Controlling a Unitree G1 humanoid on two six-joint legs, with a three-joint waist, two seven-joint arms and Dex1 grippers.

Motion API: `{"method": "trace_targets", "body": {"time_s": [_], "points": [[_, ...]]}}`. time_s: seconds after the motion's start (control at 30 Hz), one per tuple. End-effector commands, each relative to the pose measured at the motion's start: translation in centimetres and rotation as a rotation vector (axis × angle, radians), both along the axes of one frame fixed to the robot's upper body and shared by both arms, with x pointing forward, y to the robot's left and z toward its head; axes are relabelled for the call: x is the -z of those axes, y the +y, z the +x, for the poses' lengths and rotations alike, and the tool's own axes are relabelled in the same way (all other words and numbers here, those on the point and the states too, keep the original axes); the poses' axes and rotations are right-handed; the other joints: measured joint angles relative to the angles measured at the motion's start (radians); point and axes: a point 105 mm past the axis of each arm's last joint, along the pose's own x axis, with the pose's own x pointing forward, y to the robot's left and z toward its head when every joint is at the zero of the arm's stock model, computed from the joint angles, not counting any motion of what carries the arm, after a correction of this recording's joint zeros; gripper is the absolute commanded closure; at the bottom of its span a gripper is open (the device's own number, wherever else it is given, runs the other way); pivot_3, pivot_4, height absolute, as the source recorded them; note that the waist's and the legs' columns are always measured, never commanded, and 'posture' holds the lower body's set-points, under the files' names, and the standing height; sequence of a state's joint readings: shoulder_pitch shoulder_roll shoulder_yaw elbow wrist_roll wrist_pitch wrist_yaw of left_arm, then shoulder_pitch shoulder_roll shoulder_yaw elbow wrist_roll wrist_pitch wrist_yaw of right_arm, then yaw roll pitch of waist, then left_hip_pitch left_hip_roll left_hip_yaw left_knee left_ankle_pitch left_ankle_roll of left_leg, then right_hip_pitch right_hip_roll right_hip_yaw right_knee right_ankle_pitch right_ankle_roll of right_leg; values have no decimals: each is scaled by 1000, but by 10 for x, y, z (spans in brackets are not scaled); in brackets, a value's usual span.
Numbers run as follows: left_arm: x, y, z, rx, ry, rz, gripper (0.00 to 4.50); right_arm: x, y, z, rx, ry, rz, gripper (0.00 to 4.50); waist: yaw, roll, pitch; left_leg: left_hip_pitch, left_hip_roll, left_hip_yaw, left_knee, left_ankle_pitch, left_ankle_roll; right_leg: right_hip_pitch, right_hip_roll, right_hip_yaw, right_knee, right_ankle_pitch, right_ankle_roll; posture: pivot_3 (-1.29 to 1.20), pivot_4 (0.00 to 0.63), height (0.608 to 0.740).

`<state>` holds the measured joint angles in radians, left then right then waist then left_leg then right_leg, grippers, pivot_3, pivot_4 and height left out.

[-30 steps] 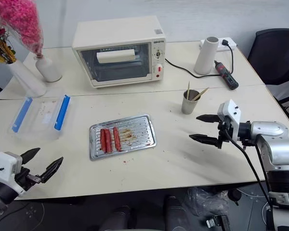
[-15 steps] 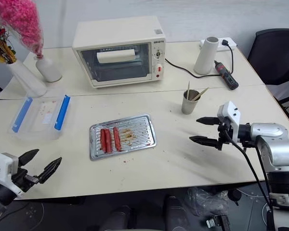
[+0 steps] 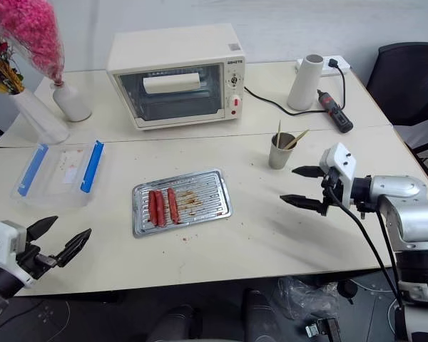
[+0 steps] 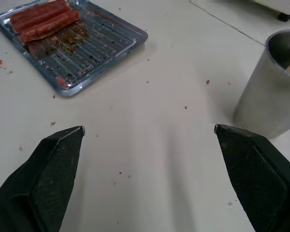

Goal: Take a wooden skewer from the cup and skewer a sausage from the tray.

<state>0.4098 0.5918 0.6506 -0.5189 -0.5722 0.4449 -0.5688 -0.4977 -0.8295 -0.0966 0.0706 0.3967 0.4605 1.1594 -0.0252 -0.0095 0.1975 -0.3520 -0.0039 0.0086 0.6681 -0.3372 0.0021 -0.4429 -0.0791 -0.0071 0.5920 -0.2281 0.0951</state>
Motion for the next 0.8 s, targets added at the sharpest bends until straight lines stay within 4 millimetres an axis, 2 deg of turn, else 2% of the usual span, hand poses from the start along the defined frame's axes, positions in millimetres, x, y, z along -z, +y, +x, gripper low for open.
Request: {"method": "trace_targets", "body": {"time_s": [0.03,0.13,0.23,0.3,0.47,0.63,0.8], "points": [[-42,-41,-2,218,-70,-29,13,-46,9,2,43,-110,56,0,0,0,0,0,0,0,0,0,0,0,0,0,0,0,0,0,150,740],[-58,-75,-9,408,-51,-51,13,-69,18,7,89,-123,125,0,-2,0,0,0,0,-1,-1,0,0,0,-1,4,0,0,0,0,150,740],[-67,-99,-11,552,-41,-33,0,-88,31,18,144,-125,173,622,-4,0,0,0,1,0,-1,-1,-1,-1,-1,10,0,1,0,0,150,740],[-72,-109,-7,604,-50,-22,0,-90,42,26,176,-121,143,1232,-2,0,0,0,1,-1,-1,-1,-1,-2,0,10,1,0,-1,0,150,740],[-80,-122,8,655,-88,-4,0,-87,52,49,333,-137,49,1232,-3,0,0,-1,0,0,-1,0,-2,-2,2,9,1,1,0,0,150,740],[-79,-127,16,658,-108,0,0,-84,50,61,459,-109,50,1232,-2,0,0,-2,-1,1,-1,-1,-1,-3,2,9,1,1,1,0,150,740],[-79,-133,20,657,-133,-7,0,-80,39,74,575,-83,76,1232,-2,0,0,-3,0,2,-2,-1,0,-3,2,9,1,2,2,0,150,740]]}}
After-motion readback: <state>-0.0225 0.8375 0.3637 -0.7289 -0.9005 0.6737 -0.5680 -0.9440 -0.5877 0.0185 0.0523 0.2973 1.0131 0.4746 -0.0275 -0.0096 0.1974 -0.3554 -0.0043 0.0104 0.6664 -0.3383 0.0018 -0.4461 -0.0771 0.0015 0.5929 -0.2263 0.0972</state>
